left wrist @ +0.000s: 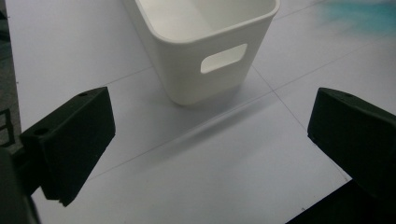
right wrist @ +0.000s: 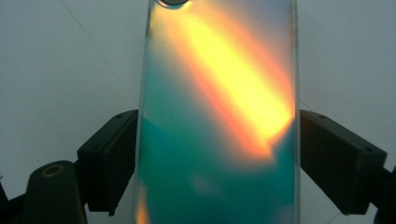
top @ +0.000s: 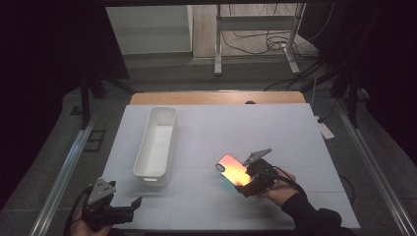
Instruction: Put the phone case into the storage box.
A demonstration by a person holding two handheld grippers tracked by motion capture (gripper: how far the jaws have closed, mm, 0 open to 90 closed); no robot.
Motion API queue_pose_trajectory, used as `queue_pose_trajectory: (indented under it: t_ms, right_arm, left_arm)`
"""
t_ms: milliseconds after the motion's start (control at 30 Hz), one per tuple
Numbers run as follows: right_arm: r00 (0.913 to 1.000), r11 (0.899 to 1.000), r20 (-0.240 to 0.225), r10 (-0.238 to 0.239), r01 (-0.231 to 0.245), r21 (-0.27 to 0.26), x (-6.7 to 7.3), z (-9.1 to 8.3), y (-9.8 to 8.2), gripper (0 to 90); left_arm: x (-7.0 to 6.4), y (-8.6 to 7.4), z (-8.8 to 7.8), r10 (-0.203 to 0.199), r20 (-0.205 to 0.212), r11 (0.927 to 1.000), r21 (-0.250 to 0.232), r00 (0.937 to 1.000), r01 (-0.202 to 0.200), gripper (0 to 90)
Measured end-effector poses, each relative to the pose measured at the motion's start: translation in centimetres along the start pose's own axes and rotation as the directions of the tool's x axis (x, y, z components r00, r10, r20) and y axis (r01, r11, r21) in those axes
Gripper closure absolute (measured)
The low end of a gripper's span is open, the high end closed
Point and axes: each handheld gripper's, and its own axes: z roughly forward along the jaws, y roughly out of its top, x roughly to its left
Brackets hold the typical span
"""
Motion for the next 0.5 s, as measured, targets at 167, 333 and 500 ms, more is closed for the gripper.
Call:
queue_pose_trajectory:
  t_ms: [167,333,500]
  right_arm:
    - [1.0,0.999,-0.006,0.005,-0.005,-0.032,-0.2,-0.6,0.0,16.9]
    - [0.9998,0.998,-0.013,0.013,-0.014,-0.061,-0.6,-1.3,0.0,16.9]
    - [0.9994,0.996,-0.022,0.026,-0.028,-0.088,-0.9,-1.9,0.0,16.9]
  left_arm:
    - [0.1,-0.1,-0.2,-0.003,0.006,0.9998,-0.018,1.0,0.003,0.0]
    - [-0.1,0.0,-0.2,0.011,-0.004,0.9998,-0.013,0.9999,-0.011,0.0]
    - [0.0,0.1,-0.2,-0.008,0.013,0.9997,-0.021,0.9999,0.009,0.0]
